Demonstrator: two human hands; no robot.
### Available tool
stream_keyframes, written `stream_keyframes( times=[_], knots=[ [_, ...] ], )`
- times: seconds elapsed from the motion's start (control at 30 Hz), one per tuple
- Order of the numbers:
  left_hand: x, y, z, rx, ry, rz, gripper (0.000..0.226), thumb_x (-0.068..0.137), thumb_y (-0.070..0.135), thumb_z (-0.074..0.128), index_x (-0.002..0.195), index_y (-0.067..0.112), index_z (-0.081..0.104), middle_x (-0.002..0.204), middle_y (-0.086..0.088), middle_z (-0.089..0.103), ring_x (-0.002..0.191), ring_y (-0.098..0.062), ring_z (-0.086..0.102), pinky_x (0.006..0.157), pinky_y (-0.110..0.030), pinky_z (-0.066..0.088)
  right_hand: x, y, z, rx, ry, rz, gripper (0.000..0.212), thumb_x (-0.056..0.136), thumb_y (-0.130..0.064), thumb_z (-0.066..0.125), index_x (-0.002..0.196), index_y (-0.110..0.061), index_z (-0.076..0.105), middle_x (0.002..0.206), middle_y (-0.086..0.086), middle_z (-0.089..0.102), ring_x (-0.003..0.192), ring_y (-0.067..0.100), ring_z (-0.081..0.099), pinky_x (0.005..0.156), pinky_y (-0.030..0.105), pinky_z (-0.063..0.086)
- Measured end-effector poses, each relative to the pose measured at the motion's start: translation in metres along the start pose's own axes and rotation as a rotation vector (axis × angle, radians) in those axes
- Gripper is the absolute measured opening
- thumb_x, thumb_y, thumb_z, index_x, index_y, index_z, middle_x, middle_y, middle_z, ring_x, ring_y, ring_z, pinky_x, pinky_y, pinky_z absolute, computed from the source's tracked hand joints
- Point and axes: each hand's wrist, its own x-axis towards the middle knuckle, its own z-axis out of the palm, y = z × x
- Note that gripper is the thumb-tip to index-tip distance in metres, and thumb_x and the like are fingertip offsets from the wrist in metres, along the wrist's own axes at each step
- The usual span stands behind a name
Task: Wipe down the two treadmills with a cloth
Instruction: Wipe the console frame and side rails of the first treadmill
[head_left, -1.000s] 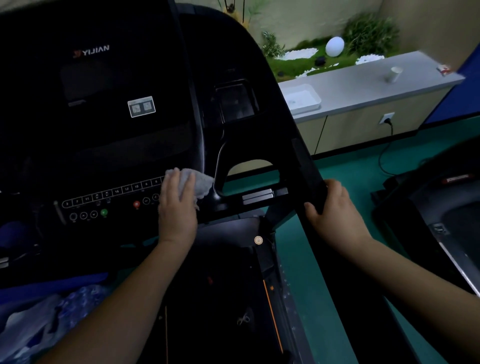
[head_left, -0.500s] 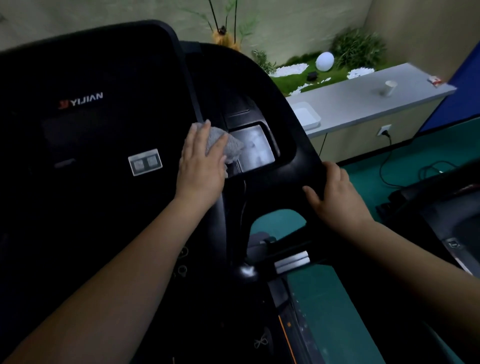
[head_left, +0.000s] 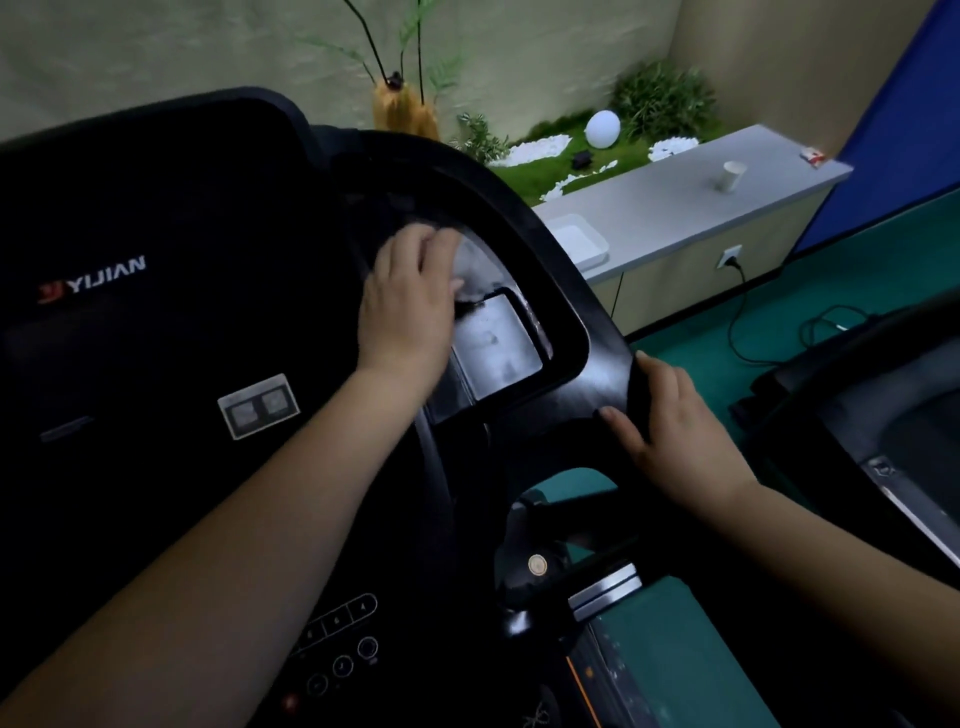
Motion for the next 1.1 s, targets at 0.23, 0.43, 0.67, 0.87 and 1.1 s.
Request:
stream_keyframes(
  times=[0.23,0.43,0.67,0.87,1.1],
  knots=[
    [-0.038,0.057,0.038,0.179,-0.336,-0.109,0.054,0.096,0.022,0.045,0.148,0.014,0.033,0.159,-0.019,0.012,0.146,-0.039,0.012,0.119,-0.049,0.012,0.004,0.006,0.0,-0.055,-0.033,-0.051,0.075,0.09,-0.049,0.049,0.146,-0.005,0.026,0.127,0.016,0.044,0.113,0.035,0.049,0.097,0.04,0.04],
    [0.016,0.036,0.041,0.026,-0.284,-0.203,0.046,0.098,0.01,0.038,0.144,0.014,0.035,0.162,-0.009,0.007,0.149,-0.027,0.006,0.118,-0.037,0.016,0.005,0.01,0.001,-0.031,-0.033,-0.049,0.075,0.089,-0.053,0.048,0.145,-0.006,0.028,0.122,0.013,0.046,0.11,0.034,0.051,0.09,0.045,0.047],
    [0.068,0.007,0.034,0.077,0.197,-0.43,0.022,0.092,0.018,0.048,0.111,0.012,0.055,0.121,-0.013,0.049,0.112,-0.033,0.047,0.085,-0.04,0.041,0.006,0.013,0.002,-0.011,-0.028,-0.071,0.075,0.089,-0.054,0.046,0.145,-0.007,0.028,0.123,0.011,0.047,0.11,0.031,0.051,0.09,0.043,0.047],
    [0.045,0.039,0.053,-0.193,0.134,-0.45,0.013,0.086,0.007,0.053,0.093,0.006,0.063,0.105,-0.007,0.053,0.095,-0.016,0.045,0.081,-0.024,0.035,0.005,0.013,0.003,0.005,-0.031,-0.063,0.074,0.089,-0.055,0.043,0.145,-0.009,0.028,0.123,0.01,0.046,0.112,0.03,0.05,0.09,0.044,0.048],
    [-0.017,0.064,0.044,-0.492,-0.334,-0.078,0.011,0.073,-0.005,0.072,0.082,0.002,0.073,0.097,-0.005,0.061,0.084,-0.015,0.056,0.073,0.001,0.035,0.004,0.009,0.001,-0.008,-0.025,-0.047,0.072,0.09,-0.053,0.048,0.145,-0.01,0.028,0.123,0.011,0.046,0.11,0.032,0.05,0.088,0.046,0.048]
  ],
)
